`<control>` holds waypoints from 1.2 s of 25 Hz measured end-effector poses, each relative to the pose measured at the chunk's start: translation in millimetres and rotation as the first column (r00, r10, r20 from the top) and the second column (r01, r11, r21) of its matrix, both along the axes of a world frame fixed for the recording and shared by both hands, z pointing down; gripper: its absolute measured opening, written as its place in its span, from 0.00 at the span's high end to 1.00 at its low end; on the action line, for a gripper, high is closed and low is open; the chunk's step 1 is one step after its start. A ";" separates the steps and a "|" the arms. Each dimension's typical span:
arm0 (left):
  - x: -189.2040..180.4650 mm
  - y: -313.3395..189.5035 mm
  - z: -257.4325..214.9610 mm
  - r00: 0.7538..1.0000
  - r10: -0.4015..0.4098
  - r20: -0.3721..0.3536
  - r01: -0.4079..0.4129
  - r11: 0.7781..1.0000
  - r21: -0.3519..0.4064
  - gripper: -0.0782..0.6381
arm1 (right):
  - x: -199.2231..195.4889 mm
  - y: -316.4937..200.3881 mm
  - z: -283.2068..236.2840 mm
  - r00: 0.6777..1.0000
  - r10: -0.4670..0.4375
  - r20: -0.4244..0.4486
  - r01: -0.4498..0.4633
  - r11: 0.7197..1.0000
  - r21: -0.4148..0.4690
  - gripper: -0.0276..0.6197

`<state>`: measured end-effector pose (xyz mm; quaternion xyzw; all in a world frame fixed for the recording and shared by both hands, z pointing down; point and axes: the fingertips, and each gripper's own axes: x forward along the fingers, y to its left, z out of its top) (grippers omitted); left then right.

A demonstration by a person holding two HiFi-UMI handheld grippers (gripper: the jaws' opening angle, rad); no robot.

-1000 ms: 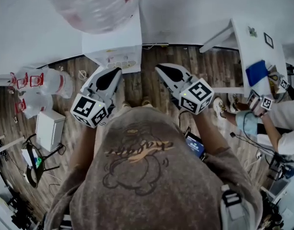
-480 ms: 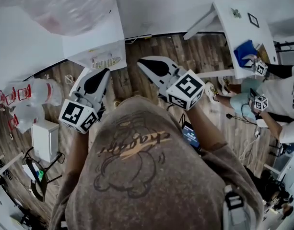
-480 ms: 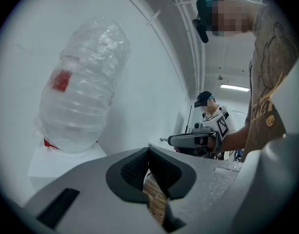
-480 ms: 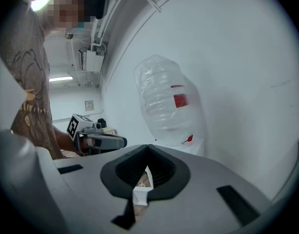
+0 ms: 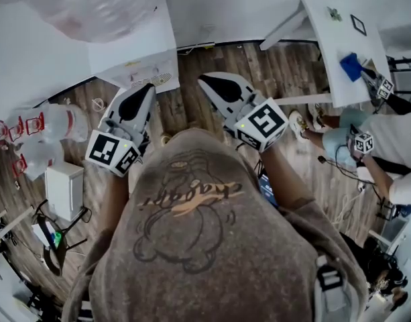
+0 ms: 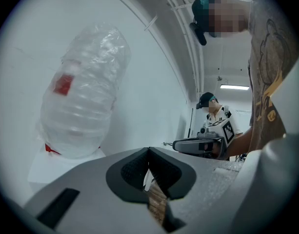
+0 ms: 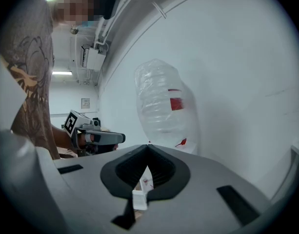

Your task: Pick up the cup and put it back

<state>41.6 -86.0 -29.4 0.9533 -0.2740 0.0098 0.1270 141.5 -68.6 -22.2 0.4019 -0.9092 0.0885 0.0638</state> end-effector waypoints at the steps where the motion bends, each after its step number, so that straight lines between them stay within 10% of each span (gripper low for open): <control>1: -0.4 -0.8 1.3 1.000 -0.006 0.000 0.006 1.000 0.006 0.89 | 0.8 -1.0 2.2 1.000 0.010 -0.003 -0.010 1.000 0.008 0.95; 30: -48.8 -22.2 27.2 0.989 -0.146 0.020 0.145 0.988 0.045 0.89 | -38.0 -29.5 36.8 0.993 0.106 0.056 -0.109 0.993 0.053 0.96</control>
